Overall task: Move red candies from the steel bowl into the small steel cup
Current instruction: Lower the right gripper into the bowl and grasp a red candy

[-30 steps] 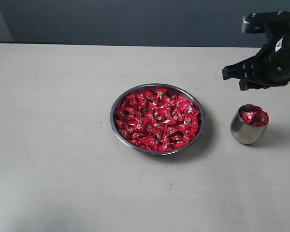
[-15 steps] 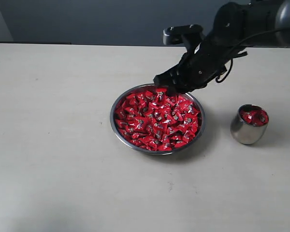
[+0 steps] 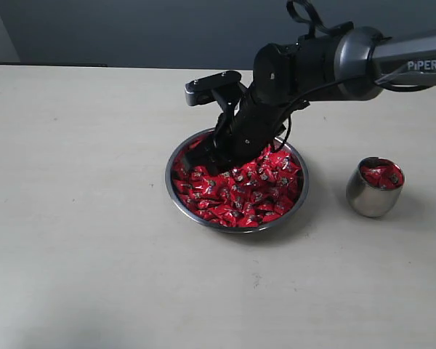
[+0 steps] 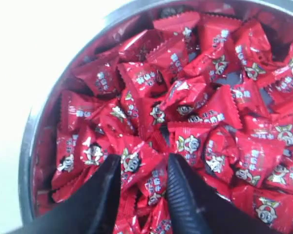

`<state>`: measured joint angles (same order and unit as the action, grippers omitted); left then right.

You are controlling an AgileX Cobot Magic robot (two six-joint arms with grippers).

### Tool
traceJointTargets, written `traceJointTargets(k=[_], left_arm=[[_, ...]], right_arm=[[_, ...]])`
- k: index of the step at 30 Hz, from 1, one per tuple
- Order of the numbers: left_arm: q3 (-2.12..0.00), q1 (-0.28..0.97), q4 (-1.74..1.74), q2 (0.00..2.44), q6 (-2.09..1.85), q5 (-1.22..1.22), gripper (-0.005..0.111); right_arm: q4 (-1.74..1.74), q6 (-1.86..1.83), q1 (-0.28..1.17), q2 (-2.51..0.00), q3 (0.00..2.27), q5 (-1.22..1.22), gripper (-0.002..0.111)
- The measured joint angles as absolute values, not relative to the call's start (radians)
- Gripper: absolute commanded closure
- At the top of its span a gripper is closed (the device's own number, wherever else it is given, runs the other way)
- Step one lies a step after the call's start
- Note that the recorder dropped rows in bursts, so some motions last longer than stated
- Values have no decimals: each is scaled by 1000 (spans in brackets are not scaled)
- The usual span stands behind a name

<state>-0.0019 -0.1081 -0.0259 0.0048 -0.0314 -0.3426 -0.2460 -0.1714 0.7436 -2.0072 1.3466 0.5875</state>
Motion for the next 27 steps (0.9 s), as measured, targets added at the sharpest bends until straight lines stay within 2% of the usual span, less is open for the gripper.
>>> traceJointTargets(k=[27], left_arm=[[-2,-108,-26,5,-31,-343,106]], right_arm=[[-334,-175,746,-2104,1377,567,76]])
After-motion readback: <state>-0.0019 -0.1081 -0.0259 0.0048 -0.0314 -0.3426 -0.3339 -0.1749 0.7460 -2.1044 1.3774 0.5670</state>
